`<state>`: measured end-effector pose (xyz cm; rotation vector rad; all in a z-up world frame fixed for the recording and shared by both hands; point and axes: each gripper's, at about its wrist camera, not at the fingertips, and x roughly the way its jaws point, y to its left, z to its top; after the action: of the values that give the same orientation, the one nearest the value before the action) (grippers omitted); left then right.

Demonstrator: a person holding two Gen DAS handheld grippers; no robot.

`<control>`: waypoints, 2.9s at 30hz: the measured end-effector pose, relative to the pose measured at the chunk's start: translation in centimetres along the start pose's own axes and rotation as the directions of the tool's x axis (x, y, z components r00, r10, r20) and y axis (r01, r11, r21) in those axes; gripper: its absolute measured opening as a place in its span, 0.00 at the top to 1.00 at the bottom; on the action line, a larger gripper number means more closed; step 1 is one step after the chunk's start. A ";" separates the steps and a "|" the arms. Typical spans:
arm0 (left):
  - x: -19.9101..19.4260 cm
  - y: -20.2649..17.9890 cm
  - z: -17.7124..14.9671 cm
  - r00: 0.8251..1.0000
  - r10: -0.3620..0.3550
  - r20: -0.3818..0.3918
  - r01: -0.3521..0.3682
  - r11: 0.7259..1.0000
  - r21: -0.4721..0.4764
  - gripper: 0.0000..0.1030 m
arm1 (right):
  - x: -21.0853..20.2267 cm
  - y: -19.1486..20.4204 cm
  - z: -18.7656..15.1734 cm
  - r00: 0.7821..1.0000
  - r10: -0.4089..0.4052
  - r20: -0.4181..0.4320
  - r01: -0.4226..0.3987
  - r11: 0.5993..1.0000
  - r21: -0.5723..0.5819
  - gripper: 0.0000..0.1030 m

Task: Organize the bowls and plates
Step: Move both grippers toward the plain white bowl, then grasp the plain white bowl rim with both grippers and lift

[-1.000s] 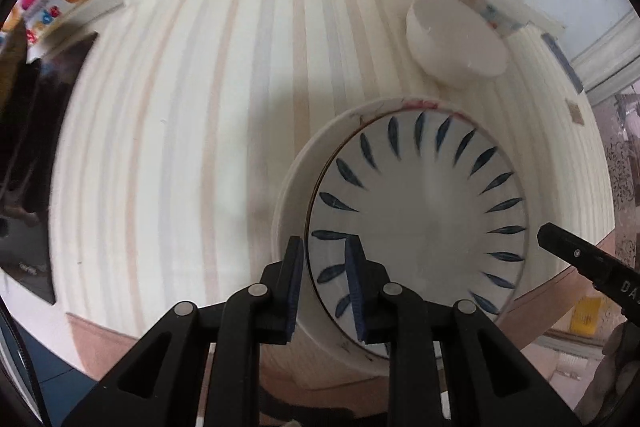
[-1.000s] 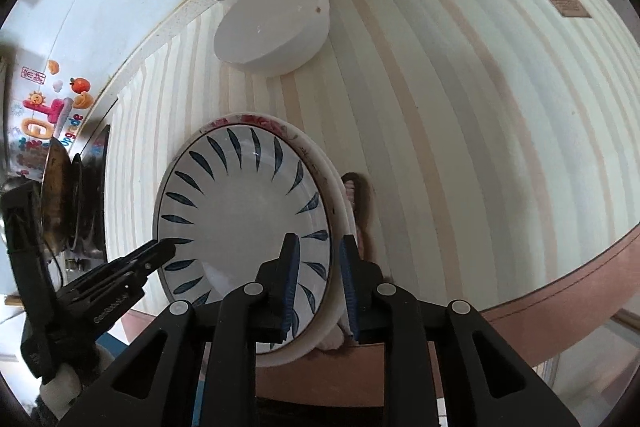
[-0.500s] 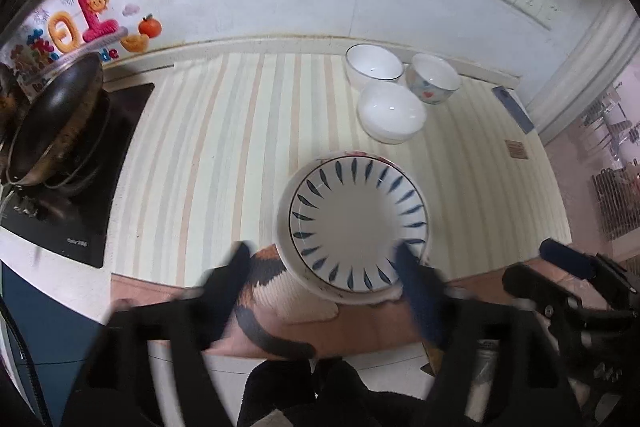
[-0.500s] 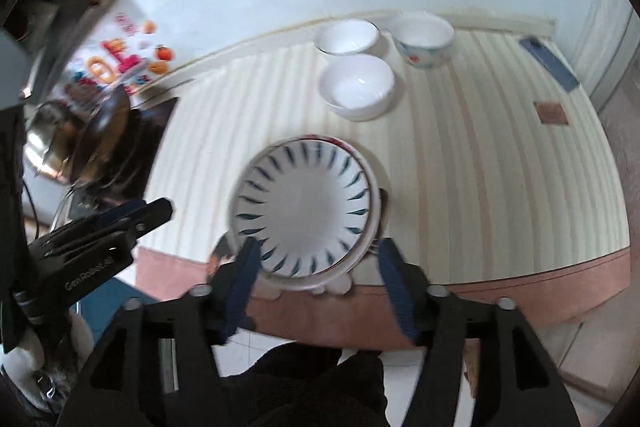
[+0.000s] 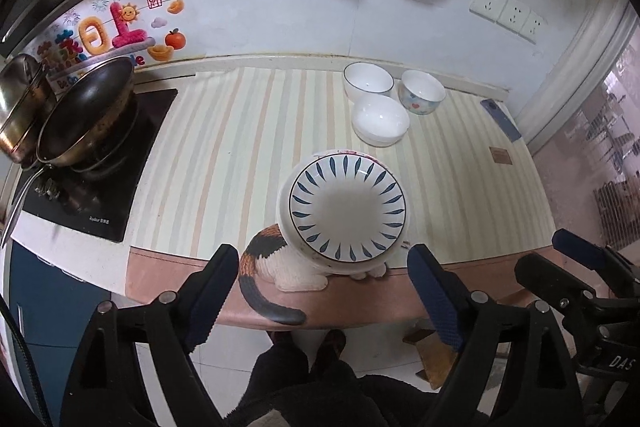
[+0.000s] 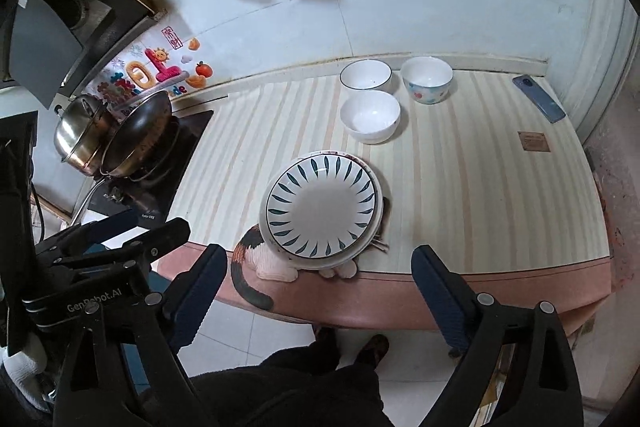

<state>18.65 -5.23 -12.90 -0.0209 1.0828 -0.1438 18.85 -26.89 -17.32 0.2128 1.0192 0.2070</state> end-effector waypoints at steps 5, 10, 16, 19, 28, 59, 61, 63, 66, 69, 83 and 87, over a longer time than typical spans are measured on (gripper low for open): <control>0.6 -0.4 0.6 1.000 -0.009 0.009 0.009 1.000 0.000 0.16 | 0.2 -1.1 0.3 1.000 -0.018 -0.004 0.018 1.000 0.010 0.07; 3.4 -0.7 2.8 1.000 -0.015 -0.004 0.016 1.000 0.018 0.16 | 1.9 -2.7 1.8 0.999 -0.036 -0.017 0.037 0.998 0.055 0.07; 9.4 -0.6 8.5 0.999 -0.031 -0.012 0.032 0.998 0.055 0.16 | 6.7 -5.7 6.1 0.998 -0.057 -0.029 0.060 0.989 0.137 0.07; 13.6 -0.9 11.9 0.999 -0.044 -0.031 0.046 0.996 0.077 0.16 | 10.5 -7.7 9.0 0.998 -0.047 -0.032 0.052 0.981 0.188 0.07; 27.3 -2.1 18.5 0.972 -0.089 -0.219 0.121 0.983 0.138 0.16 | 23.2 -13.6 15.0 0.995 0.033 -0.096 0.002 0.938 0.346 0.07; 29.7 -11.1 15.6 0.934 -0.187 -0.303 0.239 0.961 0.142 0.73 | 28.5 -20.7 14.9 0.968 0.170 -0.185 -0.096 0.931 0.353 0.71; 29.2 -12.1 14.4 0.931 -0.190 -0.310 0.244 0.959 0.143 0.73 | 26.9 -21.5 13.7 0.966 0.172 -0.191 -0.097 0.931 0.351 0.71; 28.9 -12.9 13.2 0.927 -0.194 -0.320 0.251 0.957 0.144 0.73 | 25.4 -22.5 12.1 0.966 0.175 -0.193 -0.099 0.931 0.351 0.71; 28.6 -14.8 11.2 0.923 -0.184 -0.339 0.251 0.954 0.165 0.73 | 24.1 -23.5 9.9 0.961 0.174 -0.217 -0.088 0.931 0.356 0.71; 28.9 -16.7 9.6 0.917 -0.166 -0.363 0.249 0.948 0.196 0.73 | 23.3 -24.4 8.0 0.958 0.167 -0.234 -0.074 0.929 0.362 0.71; 31.0 -21.2 5.9 0.895 -0.073 -0.441 0.230 0.921 0.314 0.73 | 23.1 -28.7 2.4 0.940 0.219 -0.261 -0.071 0.875 0.479 0.71; 30.0 -21.8 7.2 0.905 -0.076 -0.419 0.225 0.921 0.317 0.73 | 22.6 -29.4 2.9 0.931 0.242 -0.273 -0.079 0.864 0.498 0.70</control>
<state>36.49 -31.01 -34.01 0.2650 1.4518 -0.5067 34.89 -49.23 -42.32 0.7428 1.3793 0.1409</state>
